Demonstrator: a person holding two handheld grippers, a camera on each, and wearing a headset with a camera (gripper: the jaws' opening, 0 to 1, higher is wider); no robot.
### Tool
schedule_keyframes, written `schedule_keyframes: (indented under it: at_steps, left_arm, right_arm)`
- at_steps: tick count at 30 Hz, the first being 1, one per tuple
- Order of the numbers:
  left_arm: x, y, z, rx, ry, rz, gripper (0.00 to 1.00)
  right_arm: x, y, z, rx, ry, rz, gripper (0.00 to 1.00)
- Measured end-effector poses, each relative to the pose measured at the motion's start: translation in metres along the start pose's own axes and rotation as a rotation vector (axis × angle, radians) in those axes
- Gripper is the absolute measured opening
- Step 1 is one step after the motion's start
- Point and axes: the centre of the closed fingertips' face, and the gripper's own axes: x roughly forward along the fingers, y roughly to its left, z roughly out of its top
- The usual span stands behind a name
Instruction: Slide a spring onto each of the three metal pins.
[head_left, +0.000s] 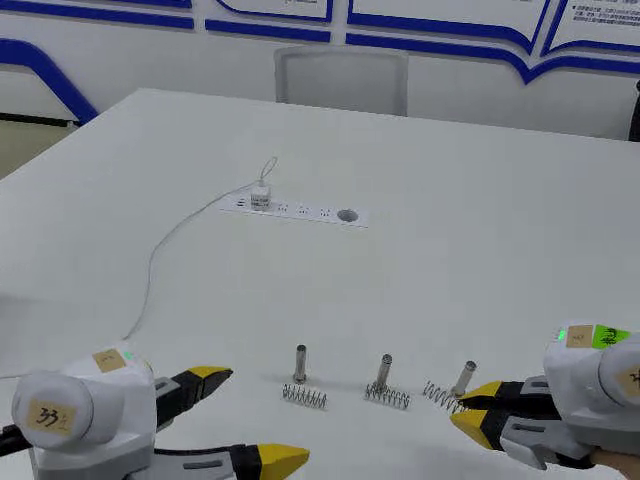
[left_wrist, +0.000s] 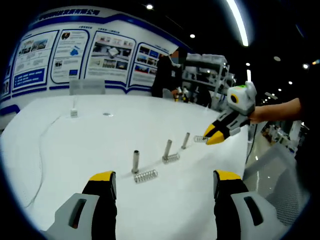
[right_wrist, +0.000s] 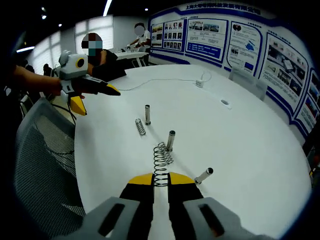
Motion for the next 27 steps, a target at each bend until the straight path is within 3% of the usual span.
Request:
schedule_keyframes:
  at_steps: [7, 11, 17, 27]
  left_arm:
    - [0.006, -0.011, 0.018, 0.086, 0.005, -0.051, 0.80]
    - [0.012, -0.024, 0.025, 0.102, 0.006, -0.103, 0.77]
    - [0.021, -0.046, 0.029, 0.145, 0.019, -0.182, 0.74]
    - [0.037, -0.070, 0.029, 0.190, 0.045, -0.267, 0.64]
  right_arm:
    - [-0.002, 0.019, 0.015, -0.060, -0.021, 0.049, 0.10]
    - [-0.002, 0.026, 0.022, -0.077, -0.036, 0.067, 0.10]
    - [-0.006, 0.038, 0.035, -0.119, -0.070, 0.093, 0.10]
    - [-0.007, 0.052, 0.036, -0.160, -0.077, 0.150, 0.10]
